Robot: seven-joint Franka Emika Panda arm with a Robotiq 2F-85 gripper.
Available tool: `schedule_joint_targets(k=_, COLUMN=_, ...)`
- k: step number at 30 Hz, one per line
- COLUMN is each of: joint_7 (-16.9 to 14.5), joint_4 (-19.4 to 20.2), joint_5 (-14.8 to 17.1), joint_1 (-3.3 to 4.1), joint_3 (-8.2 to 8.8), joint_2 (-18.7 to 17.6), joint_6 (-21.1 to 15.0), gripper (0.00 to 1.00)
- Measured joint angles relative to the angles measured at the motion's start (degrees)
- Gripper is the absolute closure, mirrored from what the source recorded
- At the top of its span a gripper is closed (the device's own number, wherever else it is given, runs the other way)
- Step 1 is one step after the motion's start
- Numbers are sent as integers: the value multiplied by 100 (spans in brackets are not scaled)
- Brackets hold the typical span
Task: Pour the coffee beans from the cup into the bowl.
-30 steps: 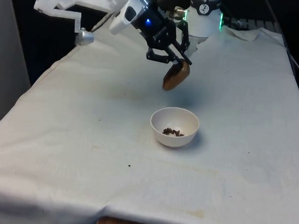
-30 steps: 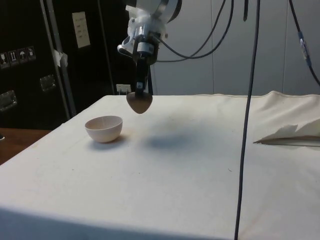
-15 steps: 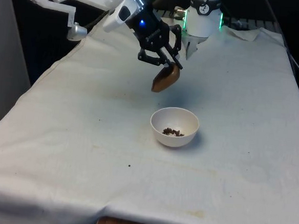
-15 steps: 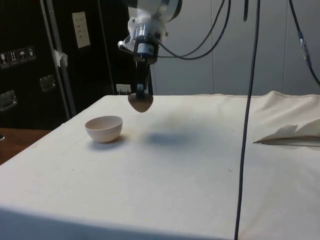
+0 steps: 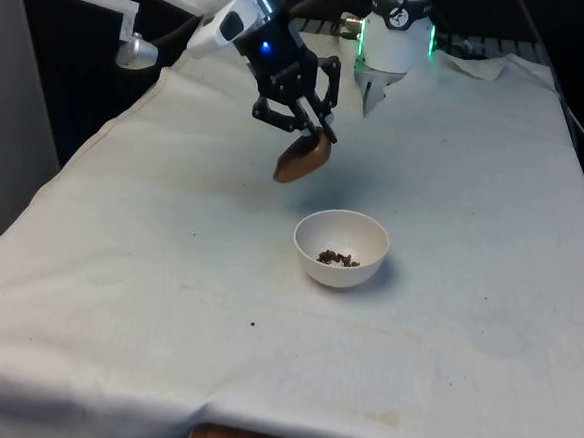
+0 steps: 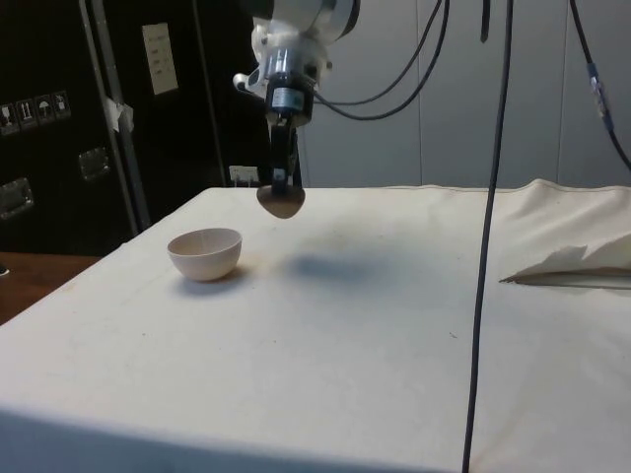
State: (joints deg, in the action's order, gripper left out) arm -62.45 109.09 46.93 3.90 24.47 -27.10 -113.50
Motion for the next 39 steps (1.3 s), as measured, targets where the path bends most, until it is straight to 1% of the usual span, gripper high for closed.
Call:
schedule_joint_targets(k=4, joint_7=46, joint_4=6, joint_5=-40, joint_1=0, joint_3=0, joint_2=-6, joint_6=-92, gripper=99)
schedule_joint_targets(k=10, joint_7=195, joint_4=17, joint_5=-218, joint_1=-6, joint_3=0, joint_2=-6, joint_6=-298, gripper=99)
schedule_joint_targets(k=14, joint_7=246, joint_4=29, joint_5=-264, joint_1=-6, joint_3=0, joint_2=-11, joint_6=-390, gripper=99)
schedule_joint_targets(k=19, joint_7=372, joint_4=46, joint_5=-413, joint_1=-6, joint_3=0, joint_2=-11, joint_6=-579, gripper=99)
schedule_joint_targets(k=21, joint_7=372, joint_4=46, joint_5=-413, joint_1=-6, joint_3=0, joint_2=-11, joint_6=-579, gripper=99)
schedule_joint_targets(k=25, joint_7=476, joint_4=63, joint_5=-510, joint_1=0, joint_3=-6, joint_2=-34, joint_6=-722, gripper=99)
schedule_joint_targets(k=39, joint_7=756, joint_4=189, joint_5=-917, joint_1=17, joint_3=-103, joint_2=-63, joint_6=-1117, gripper=99)
